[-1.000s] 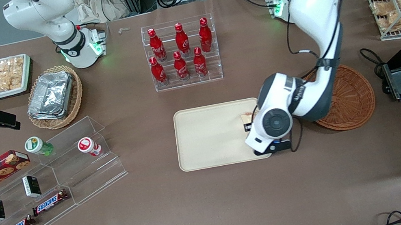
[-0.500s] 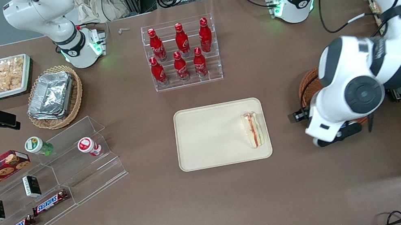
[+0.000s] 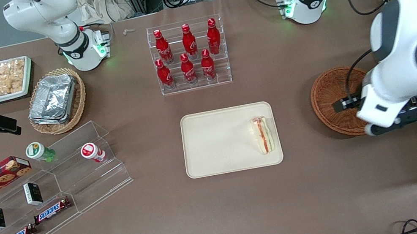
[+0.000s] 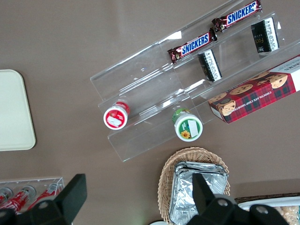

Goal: Place sandwich from basket to tray

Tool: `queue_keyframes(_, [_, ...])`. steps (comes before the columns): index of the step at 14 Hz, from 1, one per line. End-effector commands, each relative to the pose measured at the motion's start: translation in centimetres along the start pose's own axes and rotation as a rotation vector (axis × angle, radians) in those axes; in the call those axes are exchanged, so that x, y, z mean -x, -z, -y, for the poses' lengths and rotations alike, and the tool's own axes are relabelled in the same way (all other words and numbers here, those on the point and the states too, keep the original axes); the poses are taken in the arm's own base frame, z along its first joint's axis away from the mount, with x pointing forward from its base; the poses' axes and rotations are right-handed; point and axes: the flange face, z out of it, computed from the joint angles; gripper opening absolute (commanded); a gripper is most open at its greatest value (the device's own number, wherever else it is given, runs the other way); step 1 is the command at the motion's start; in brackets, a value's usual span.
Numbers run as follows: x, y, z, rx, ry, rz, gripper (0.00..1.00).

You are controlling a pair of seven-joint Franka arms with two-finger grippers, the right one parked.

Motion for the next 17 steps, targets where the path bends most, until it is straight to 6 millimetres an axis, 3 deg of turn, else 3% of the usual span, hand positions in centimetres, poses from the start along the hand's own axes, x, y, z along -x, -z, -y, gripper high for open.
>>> queue_keyframes(1, [0.6, 2.1, 3.8, -0.005, -0.054, -0.017, 1.0])
queue_keyframes(8, [2.6, 5.3, 11.4, -0.024, -0.202, 0.007, 1.0])
queue_keyframes(12, [2.4, 5.1, 10.5, -0.031, -0.135, 0.005, 1.0])
queue_keyframes(17, [1.5, 6.7, 10.3, 0.007, -0.098, -0.037, 1.0])
